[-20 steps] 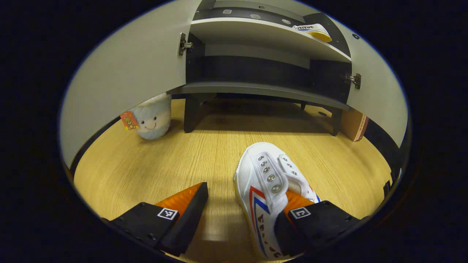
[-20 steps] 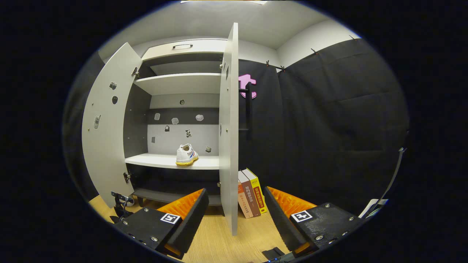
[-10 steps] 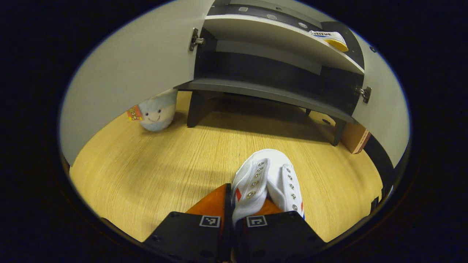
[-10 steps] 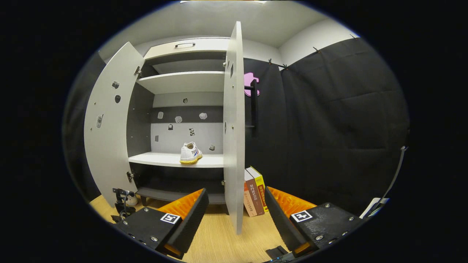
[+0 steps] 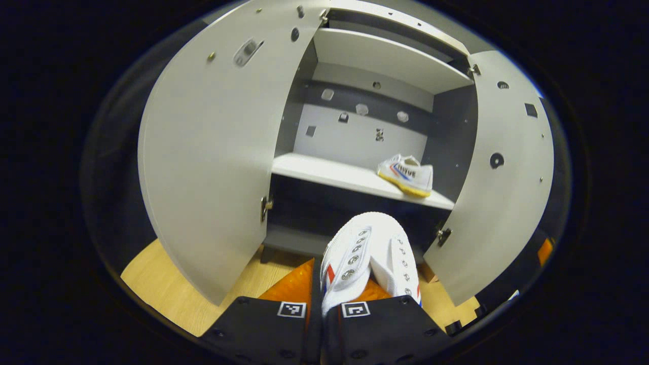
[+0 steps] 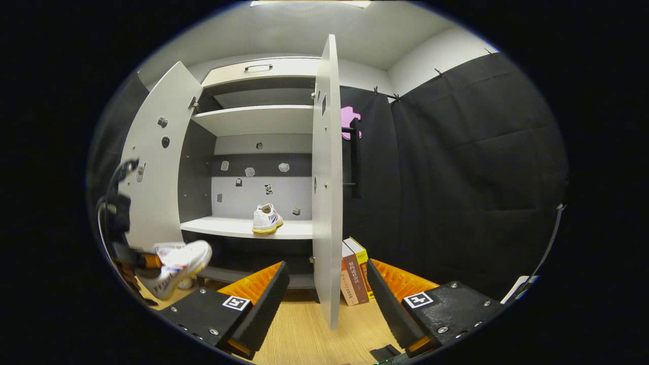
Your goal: Grab one shoe with the right hand and put it into the shoe cabinet, grab the other shoe with the left hand and put it into the shoe cabinet; then close the right door with the right hand and the left door with the left hand.
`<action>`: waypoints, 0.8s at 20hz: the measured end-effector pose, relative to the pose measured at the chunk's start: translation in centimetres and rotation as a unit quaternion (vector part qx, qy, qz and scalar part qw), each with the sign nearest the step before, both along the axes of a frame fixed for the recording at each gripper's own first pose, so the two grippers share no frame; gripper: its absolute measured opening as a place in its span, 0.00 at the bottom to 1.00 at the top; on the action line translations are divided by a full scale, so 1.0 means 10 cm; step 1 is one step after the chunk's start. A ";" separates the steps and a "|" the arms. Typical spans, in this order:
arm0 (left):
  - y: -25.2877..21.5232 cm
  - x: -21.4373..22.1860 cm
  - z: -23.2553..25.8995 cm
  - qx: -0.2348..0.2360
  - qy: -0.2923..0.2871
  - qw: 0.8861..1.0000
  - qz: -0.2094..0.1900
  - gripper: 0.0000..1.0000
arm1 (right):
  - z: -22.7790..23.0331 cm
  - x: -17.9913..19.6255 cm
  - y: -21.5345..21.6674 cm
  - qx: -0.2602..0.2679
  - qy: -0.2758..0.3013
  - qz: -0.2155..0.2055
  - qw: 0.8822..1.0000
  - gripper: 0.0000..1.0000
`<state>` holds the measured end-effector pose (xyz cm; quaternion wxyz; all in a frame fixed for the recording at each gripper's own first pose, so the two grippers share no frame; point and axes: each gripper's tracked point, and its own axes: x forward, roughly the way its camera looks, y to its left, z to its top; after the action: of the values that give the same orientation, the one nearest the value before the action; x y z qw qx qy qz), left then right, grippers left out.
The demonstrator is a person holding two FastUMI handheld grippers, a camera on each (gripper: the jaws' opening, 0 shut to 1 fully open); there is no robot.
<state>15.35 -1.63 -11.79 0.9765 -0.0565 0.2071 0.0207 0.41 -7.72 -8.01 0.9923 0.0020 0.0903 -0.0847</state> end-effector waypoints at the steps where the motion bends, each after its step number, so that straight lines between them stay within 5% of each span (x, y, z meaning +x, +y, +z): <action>1: -0.06 0.09 0.27 -0.002 -0.015 1.000 -0.003 0.12 | 0.01 0.00 -0.01 -0.001 -0.002 0.002 1.000 0.94; 7: -0.08 1.13 0.79 -0.006 -0.036 0.999 0.009 0.11 | 0.05 0.01 -0.07 0.001 -0.008 0.004 1.000 0.94; 16: 0.07 2.35 -0.16 0.030 0.064 0.996 0.059 0.11 | -0.02 -0.03 -0.32 -0.019 0.006 -0.021 1.000 0.94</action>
<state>38.83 -0.89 -13.39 0.9594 -0.0378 0.2652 0.0879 0.09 -10.94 -8.20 0.9896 -0.0154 0.0947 -0.1071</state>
